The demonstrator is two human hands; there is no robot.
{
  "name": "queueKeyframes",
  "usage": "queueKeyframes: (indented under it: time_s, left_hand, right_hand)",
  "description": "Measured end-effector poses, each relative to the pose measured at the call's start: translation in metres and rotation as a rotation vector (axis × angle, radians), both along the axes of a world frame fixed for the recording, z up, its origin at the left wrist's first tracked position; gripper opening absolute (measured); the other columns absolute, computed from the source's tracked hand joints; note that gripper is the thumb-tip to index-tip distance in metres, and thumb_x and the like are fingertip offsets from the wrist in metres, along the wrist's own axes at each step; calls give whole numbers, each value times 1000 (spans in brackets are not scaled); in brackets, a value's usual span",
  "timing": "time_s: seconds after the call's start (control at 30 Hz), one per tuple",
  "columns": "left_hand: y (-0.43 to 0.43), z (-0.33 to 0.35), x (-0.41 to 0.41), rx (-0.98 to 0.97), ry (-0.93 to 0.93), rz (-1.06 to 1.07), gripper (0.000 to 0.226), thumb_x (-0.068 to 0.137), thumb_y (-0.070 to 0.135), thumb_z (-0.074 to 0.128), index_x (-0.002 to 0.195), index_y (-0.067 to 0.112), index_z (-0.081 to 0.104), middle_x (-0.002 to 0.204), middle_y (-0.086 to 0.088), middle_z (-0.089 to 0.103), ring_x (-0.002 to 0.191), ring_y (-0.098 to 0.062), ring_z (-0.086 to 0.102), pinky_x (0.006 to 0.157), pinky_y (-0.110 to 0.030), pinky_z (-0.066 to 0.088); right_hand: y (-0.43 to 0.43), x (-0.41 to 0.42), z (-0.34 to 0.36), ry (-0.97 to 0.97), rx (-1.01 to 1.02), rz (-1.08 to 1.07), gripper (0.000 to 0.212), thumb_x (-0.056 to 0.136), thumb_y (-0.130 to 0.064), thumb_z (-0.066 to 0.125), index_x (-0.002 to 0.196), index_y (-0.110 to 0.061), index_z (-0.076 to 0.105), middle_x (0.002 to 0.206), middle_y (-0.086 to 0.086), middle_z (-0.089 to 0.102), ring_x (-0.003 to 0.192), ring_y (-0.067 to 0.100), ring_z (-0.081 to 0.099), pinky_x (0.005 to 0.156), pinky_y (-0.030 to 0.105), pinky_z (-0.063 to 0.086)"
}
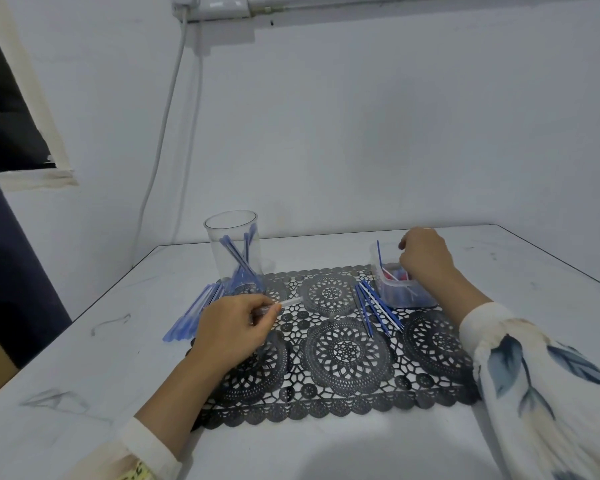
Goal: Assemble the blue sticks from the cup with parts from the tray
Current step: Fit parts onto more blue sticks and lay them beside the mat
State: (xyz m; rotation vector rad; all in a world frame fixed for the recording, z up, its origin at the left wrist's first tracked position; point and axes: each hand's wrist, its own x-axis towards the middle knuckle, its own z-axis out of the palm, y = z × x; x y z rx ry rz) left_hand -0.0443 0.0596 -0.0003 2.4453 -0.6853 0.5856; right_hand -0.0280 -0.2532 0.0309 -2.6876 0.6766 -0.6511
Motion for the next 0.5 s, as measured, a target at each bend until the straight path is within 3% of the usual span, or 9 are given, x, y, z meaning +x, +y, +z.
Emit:
queueKeyframes:
  time_s: [0.23,0.5]
  left_hand:
    - [-1,1,2,15,-12,9,18,87,40,57,92,31,72,62,19,57,59,8,49,53,-8,28]
    - [-1,-1,2,15,-27,4,18,87,41,57,92,31,72,60,19,56,57,10,47,53,-8,28]
  right_hand:
    - [7,4,-3,60,-50,-33,18,80,3,57,97,-2,64,103,16,63,94,31,60,69,28,44]
    - [5,3,-4,70,-3,-9,30,78,1,62,107,-4,64,108,15,62,97,31,59,75,31,47]
